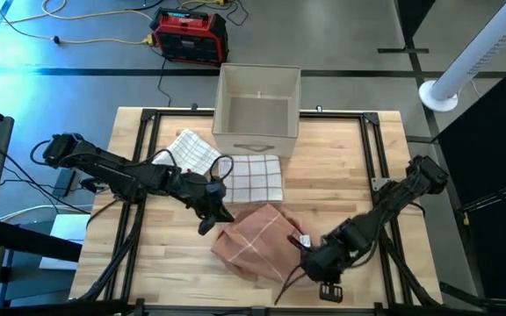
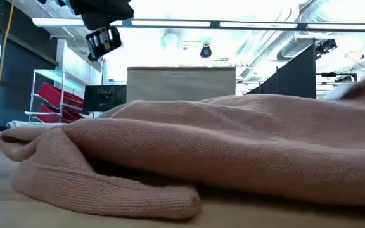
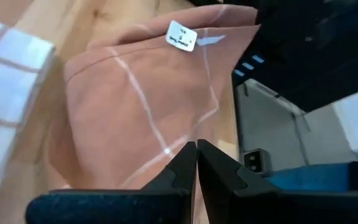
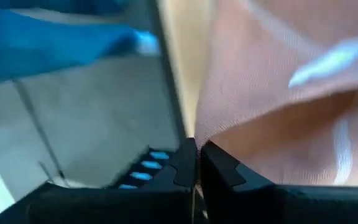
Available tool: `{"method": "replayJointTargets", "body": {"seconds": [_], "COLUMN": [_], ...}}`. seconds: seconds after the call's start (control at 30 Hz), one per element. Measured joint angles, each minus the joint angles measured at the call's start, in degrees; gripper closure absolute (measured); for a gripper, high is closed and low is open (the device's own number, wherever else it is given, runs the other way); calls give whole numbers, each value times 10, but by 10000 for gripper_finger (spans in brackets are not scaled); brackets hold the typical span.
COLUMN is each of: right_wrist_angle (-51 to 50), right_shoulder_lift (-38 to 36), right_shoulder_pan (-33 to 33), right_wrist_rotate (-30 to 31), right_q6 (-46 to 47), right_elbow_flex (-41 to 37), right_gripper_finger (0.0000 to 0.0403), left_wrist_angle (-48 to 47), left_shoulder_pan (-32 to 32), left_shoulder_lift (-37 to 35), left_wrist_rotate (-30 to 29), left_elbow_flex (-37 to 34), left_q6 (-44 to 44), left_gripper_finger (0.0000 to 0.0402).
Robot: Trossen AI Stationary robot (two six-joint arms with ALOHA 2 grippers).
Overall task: Fold towel
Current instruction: Fold the brown towel
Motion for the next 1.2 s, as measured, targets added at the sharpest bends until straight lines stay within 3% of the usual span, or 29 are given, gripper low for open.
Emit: {"method": "replayJointTargets", "body": {"seconds": [0.17,0.33,0.57,0.73,1.07,1.2], "right_wrist_angle": [0,3,76,142,56,-50], "right_shoulder_lift": [-1,1,36,91,114,77], "right_shoulder_pan": [-58,-132,-247,-314,-349,-325], "right_wrist_rotate": [9,84,149,124,99,143], "right_q6": [-55,-131,-289,-284,-303,-335], "right_elbow_flex": [131,238,234,230,236,255], "right_gripper_finger": [403,403,403,395,250,211], "left_wrist_angle": [5,-1,-9,-19,-47,-60], "left_shoulder_pan": [-47,-97,-150,-177,-192,-191], "left_shoulder_lift": [-42,-103,-172,-185,-167,-165], "left_wrist_rotate": [-34,-103,-189,-242,-289,-303], "left_elbow_flex": [0,0,0,0,0,0], "left_q6": [27,17,12,-2,-3,-3], "left_gripper_finger": [399,401,401,401,401,401]}}
